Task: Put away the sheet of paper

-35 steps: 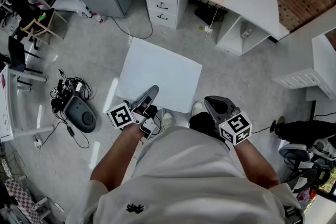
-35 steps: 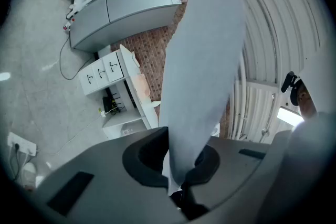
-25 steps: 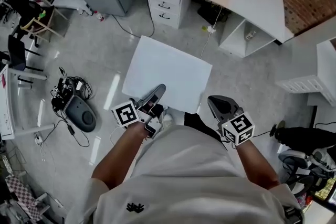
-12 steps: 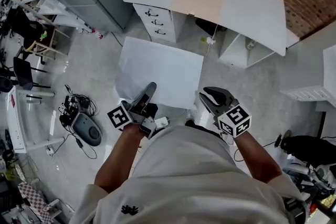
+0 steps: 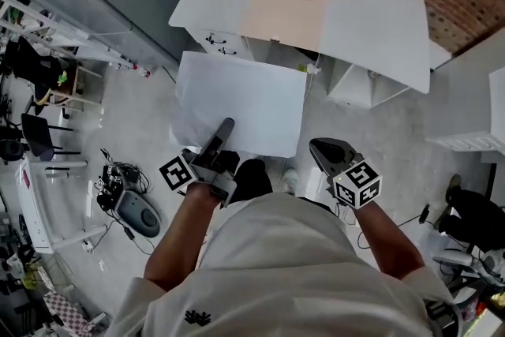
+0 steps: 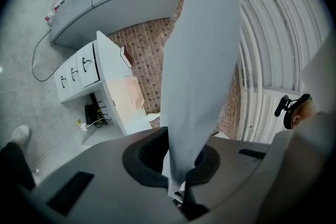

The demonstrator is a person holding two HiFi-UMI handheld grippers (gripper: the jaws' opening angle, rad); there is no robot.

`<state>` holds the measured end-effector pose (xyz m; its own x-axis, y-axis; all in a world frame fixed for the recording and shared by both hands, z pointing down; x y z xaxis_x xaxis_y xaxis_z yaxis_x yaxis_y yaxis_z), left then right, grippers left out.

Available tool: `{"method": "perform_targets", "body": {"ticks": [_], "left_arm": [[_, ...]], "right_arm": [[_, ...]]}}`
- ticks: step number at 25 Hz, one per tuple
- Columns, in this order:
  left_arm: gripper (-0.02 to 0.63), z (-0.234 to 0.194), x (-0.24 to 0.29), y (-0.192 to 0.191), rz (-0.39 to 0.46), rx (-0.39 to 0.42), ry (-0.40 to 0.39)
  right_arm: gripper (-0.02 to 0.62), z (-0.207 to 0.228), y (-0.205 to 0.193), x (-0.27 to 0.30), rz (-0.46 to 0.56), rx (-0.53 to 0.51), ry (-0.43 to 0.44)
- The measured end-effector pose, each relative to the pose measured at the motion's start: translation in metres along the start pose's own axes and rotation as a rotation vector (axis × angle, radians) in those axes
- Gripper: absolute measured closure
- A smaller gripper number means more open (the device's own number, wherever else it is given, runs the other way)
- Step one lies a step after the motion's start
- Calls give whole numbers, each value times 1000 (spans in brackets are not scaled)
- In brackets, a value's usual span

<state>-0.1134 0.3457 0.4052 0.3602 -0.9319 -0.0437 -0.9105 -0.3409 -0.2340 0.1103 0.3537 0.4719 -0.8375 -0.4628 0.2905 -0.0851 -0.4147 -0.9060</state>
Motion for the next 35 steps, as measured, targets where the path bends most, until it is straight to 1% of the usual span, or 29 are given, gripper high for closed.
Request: {"method": "perform_targets", "body": {"ticks": [3,7,11,14,17,20,23,27,30,35], "left_arm": [[583,-15,37,18,-34,-24,-23],[583,-33,97,50,-72,-59,-55],[582,-42,154,92,-114,-74,-85],[583,-49,194,122,-149,-113,-105],[583,-61,225,148,-185,-138,-109],[583,-76,254,165,-218,-156,-112],[583,-92,281,174,-238,-188,-106],[583,-109,316,173,-249,-211,-98],[583,-121,338,167,-250,-228,-85],[583,-136,383,156,-226,-244,-53]], "right_arm": [[565,23,8,19,4,-1,-44],[565,61,32,48,8,13,-125],[566,81,71,90,-15,-13,-156],[565,97,98,122,-16,6,-208],[566,108,114,153,-34,0,-244],[566,118,121,178,-34,6,-285],[566,128,127,194,-30,20,-323],[566,146,133,202,-49,23,-337],[566,168,140,203,-36,44,-355],[566,216,158,200,-35,19,-342]]}}
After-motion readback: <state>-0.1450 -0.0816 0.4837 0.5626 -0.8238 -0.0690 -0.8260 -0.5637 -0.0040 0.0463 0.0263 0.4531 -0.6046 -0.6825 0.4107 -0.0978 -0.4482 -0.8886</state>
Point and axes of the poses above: the fingertips, and each gripper's own axes: x forward along the fingers, z to its right, y out of its top, the point moved 3 cm from there along -x, backward along the fingers, and after that the axes turned 9 degrees about z, right-handed, at the moved point
